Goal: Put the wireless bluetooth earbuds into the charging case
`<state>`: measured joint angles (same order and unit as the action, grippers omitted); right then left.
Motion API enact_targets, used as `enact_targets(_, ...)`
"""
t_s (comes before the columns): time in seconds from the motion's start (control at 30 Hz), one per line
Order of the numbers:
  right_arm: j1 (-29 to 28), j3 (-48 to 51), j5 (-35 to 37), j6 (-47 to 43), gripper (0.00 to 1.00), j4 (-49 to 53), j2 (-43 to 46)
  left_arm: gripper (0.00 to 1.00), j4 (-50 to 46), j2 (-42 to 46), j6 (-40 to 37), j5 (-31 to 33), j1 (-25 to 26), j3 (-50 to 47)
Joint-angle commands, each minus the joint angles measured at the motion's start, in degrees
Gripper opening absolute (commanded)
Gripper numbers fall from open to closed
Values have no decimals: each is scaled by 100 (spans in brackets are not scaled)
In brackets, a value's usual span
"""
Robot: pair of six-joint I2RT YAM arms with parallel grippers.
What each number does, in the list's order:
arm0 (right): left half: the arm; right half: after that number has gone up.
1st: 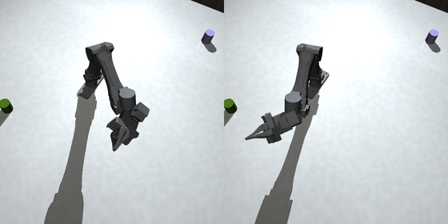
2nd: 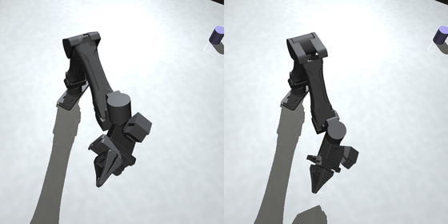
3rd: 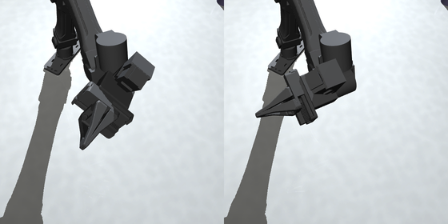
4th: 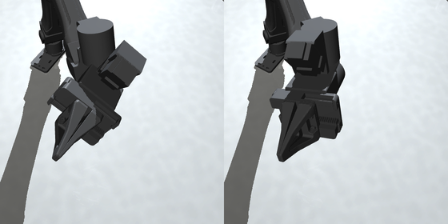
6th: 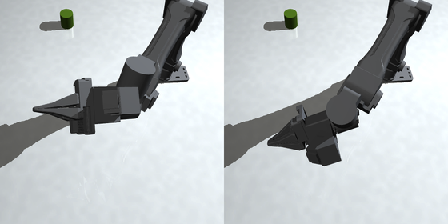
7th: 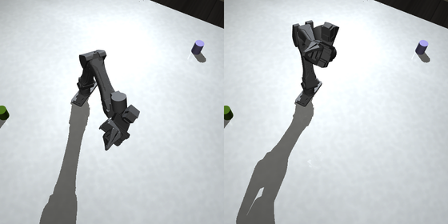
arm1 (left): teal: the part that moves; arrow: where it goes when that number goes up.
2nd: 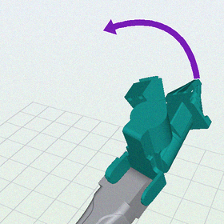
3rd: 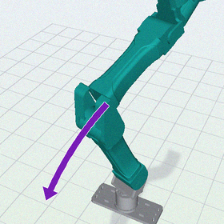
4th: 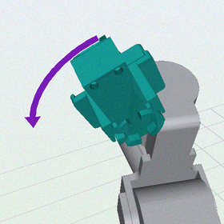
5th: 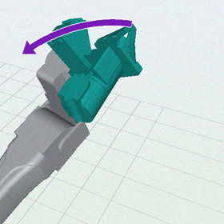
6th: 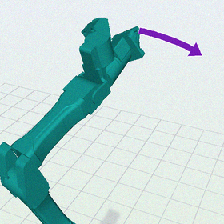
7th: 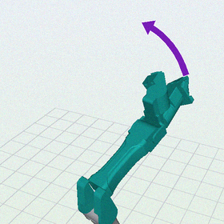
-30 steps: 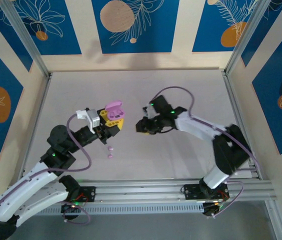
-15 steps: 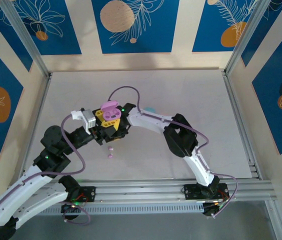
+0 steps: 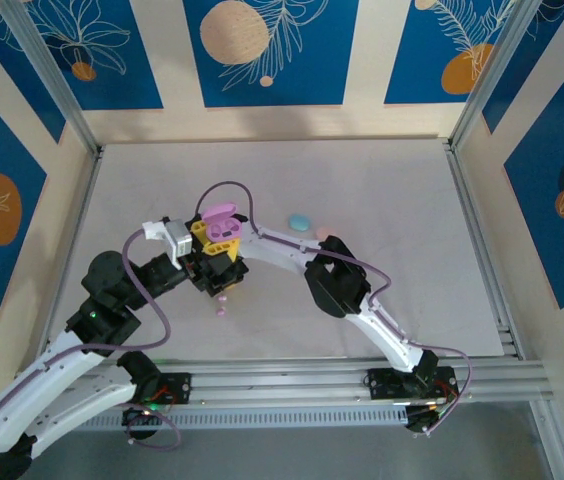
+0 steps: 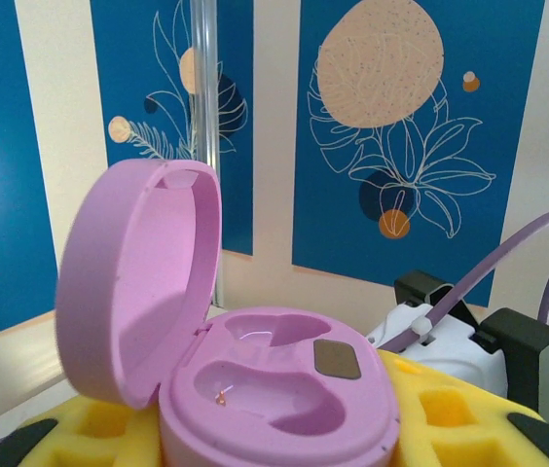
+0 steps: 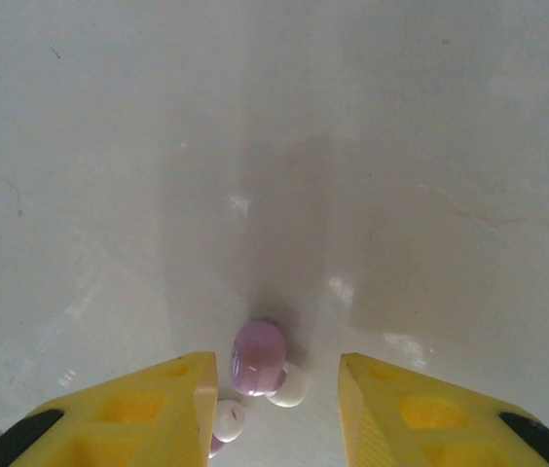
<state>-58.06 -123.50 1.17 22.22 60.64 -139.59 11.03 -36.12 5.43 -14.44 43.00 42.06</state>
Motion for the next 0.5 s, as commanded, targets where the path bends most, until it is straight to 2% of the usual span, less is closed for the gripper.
enact_targets(0.0,-47,-238,-2,-143,39,325,-180,25,15,35,-80,38,41,219)
enact_targets(0.47,-174,-845,171,-391,37,617,-644,25,30,-33,-29,22,40,206)
